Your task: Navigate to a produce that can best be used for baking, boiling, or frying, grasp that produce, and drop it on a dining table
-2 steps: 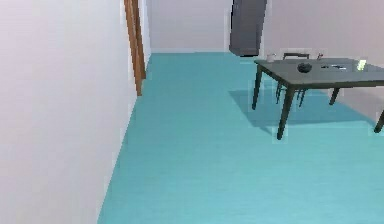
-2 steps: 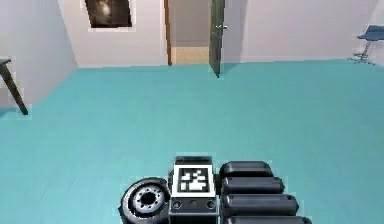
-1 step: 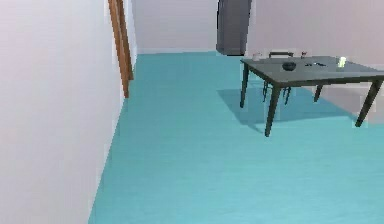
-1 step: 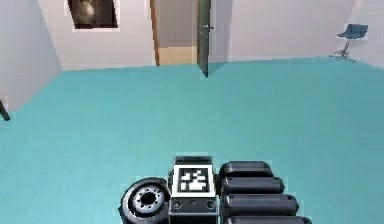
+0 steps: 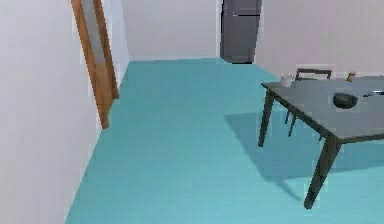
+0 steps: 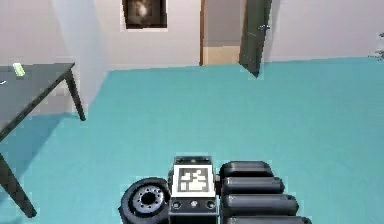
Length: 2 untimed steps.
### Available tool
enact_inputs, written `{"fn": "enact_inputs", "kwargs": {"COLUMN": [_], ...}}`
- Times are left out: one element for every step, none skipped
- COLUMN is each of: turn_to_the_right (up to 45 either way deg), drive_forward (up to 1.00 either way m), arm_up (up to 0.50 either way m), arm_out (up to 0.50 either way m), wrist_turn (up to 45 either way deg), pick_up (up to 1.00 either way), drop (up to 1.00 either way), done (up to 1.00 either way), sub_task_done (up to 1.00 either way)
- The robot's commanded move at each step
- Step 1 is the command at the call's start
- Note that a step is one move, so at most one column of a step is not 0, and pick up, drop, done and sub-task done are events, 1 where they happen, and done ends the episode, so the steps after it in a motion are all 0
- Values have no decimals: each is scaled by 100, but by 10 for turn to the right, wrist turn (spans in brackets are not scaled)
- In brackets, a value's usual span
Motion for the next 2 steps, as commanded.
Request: {"fn": "enact_inputs", "kwargs": {"turn_to_the_right": [0, 0], "drive_forward": [100, 100], "arm_up": [0, 0], "arm_out": [0, 0], "wrist_turn": [0, 0], "pick_up": [0, 0], "drop": [0, 0], "done": [0, 0], "sub_task_done": [0, 0]}}
